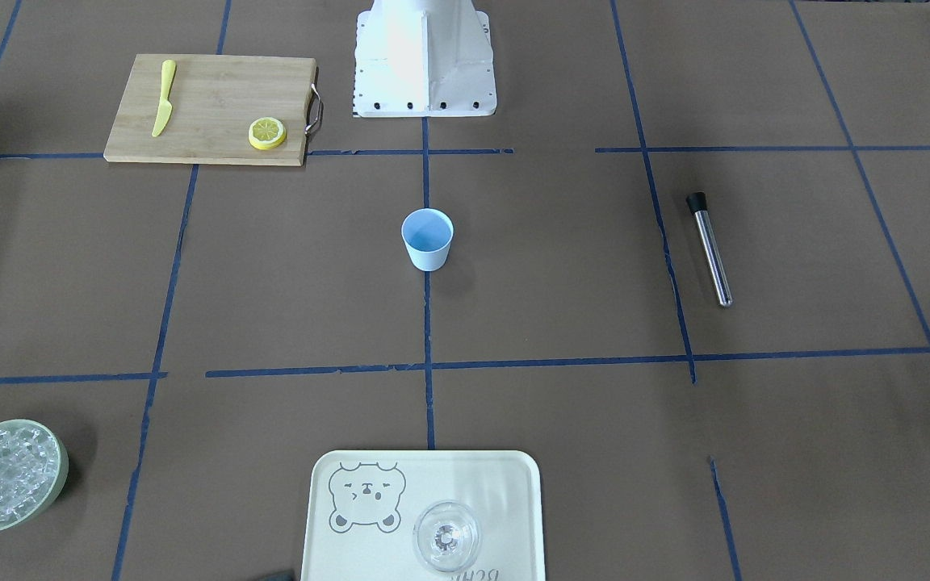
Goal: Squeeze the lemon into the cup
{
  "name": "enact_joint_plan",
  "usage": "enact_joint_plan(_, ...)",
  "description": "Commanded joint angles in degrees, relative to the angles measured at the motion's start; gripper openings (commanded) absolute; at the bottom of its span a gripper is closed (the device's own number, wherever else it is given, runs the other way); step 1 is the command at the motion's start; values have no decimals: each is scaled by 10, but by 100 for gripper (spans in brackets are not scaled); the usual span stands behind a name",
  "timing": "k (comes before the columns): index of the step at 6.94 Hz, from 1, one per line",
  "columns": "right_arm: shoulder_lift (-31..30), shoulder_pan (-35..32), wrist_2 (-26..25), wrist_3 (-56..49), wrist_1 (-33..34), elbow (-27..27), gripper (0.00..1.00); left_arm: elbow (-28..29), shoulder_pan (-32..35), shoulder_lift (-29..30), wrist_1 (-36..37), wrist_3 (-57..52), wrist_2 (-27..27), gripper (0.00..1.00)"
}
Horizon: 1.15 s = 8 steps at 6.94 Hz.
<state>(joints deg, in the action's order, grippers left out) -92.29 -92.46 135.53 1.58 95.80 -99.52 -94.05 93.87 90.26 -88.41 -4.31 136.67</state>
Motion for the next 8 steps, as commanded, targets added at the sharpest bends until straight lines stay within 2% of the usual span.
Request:
enact_joint_plan(1,0,0,-1,0,0,-1,100,0,0,0,-1,0,1,100)
enact_joint_plan(3,10,12,-2,2,-2,-4,100,0,-2,3,-8,-1,1,100)
enact_joint_plan(4,18,30,-3,9,-26,-14,100,-1,-3,4,-9,-1,1,100)
enact_joint_plan(5,28,33,3,19,-29,-22,100,-4,-3,4,-10,-1,16,100)
enact_joint_plan(6,27,37,13,28,-29,-8,100,-5,-3,4,-10,-2,28,100)
enact_joint_plan(7,27,70,29,28,-33,-12,100,-10,-3,4,-15,-2,29,100)
enact_joint_plan(8,25,93,35,69,-66,-24,100,-10,-4,5,-46,-1,28,100)
